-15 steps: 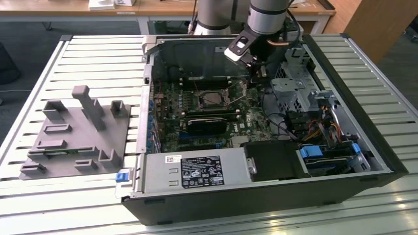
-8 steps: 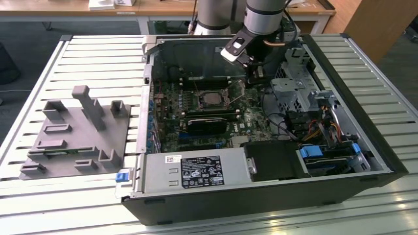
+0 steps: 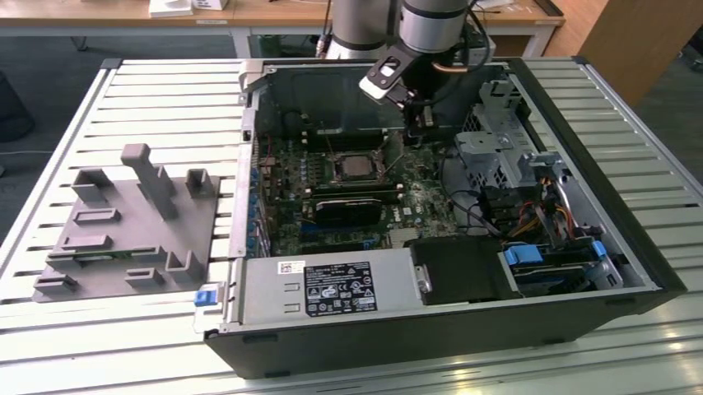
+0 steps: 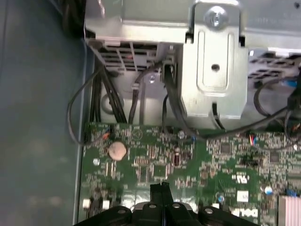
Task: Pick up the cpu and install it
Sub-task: 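Close the cpu cover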
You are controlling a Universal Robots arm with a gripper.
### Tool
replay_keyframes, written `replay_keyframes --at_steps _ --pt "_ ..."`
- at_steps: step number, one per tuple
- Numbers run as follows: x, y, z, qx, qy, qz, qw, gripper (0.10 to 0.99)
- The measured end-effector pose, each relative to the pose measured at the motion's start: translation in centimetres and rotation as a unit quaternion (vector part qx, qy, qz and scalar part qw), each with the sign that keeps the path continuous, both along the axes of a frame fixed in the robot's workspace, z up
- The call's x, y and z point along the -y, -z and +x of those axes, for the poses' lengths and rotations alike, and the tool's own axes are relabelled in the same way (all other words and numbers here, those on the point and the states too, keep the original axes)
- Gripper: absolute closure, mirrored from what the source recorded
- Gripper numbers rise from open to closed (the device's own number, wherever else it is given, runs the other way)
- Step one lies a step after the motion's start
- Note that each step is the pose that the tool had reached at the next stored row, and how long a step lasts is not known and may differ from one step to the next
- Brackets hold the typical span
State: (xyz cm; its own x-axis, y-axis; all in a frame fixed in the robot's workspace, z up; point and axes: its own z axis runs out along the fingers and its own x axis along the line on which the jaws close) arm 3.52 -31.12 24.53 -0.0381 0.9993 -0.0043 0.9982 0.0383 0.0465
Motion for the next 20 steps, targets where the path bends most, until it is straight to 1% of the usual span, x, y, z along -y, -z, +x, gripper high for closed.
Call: replay_keyframes --at_steps 5,10,15,20 --pt "0.0 0.0 -1.55 0.0 0.0 0.0 1.0 0.98" --pt "0.0 0.09 -2.57 0.0 0.0 -0.0001 1.0 0.98" --pt "0.0 0.24 -3.31 0.0 0.0 0.0 1.0 0.98" --pt "0.0 0.46 -3.8 0.0 0.0 0.0 1.0 0.98"
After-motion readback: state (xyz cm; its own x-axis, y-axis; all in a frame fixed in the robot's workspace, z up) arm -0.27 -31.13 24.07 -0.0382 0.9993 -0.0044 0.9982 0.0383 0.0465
